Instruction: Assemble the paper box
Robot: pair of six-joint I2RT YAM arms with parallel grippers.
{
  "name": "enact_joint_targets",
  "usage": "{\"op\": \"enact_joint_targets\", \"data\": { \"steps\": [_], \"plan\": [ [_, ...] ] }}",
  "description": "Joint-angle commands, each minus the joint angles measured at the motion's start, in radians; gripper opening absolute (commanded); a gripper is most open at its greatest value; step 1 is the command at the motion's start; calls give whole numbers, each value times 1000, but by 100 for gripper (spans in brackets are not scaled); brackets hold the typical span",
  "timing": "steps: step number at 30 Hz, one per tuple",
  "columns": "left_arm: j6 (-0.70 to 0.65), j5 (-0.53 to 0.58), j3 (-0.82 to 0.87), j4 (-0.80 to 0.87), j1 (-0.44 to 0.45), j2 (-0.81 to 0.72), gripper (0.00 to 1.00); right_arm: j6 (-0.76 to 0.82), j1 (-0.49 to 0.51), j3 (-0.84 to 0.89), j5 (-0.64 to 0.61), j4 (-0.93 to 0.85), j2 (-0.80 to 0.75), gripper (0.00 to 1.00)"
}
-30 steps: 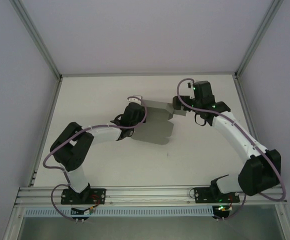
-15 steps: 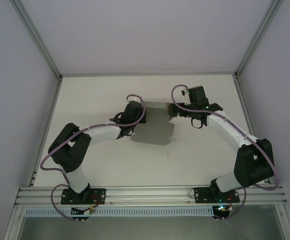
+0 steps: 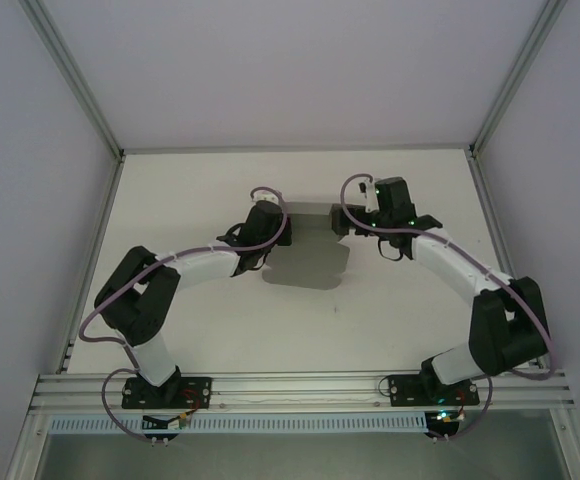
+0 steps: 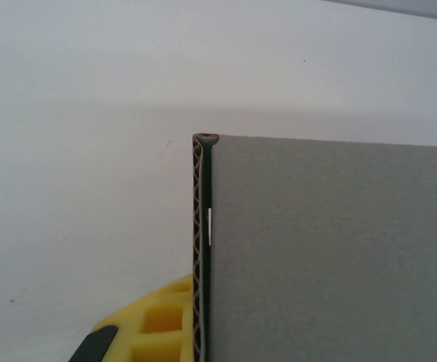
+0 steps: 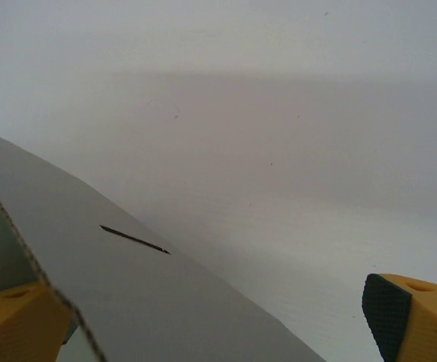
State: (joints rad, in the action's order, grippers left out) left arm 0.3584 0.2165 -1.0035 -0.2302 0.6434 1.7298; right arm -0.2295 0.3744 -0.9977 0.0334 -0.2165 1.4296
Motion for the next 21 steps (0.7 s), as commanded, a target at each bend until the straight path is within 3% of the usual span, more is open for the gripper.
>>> {"op": "enact_joint_targets", "data": {
  "steps": [1, 4, 7, 11, 14, 19, 21],
  "plan": [
    [28, -18, -24, 22, -17, -47, 0, 17, 3, 47, -87, -4, -127, 100],
    [34, -42, -19, 34, -32, -53, 0, 64, -8, 80, -116, -50, -205, 98],
    [19, -67, -17, 33, -34, -60, 0, 116, -17, 78, -75, -88, -224, 88],
    [-4, -122, -23, 35, -34, -60, 0, 148, -21, 39, -26, -104, -172, 83],
    [-6, -129, -25, 42, -33, -65, 0, 153, -23, -8, -23, -120, -115, 71],
    [-18, -134, -29, 66, -34, -66, 0, 153, -23, -42, -58, -139, -76, 23],
    [-19, -147, -32, 69, -34, -61, 0, 158, -21, -44, -67, -146, -65, 18]
  ]
}}
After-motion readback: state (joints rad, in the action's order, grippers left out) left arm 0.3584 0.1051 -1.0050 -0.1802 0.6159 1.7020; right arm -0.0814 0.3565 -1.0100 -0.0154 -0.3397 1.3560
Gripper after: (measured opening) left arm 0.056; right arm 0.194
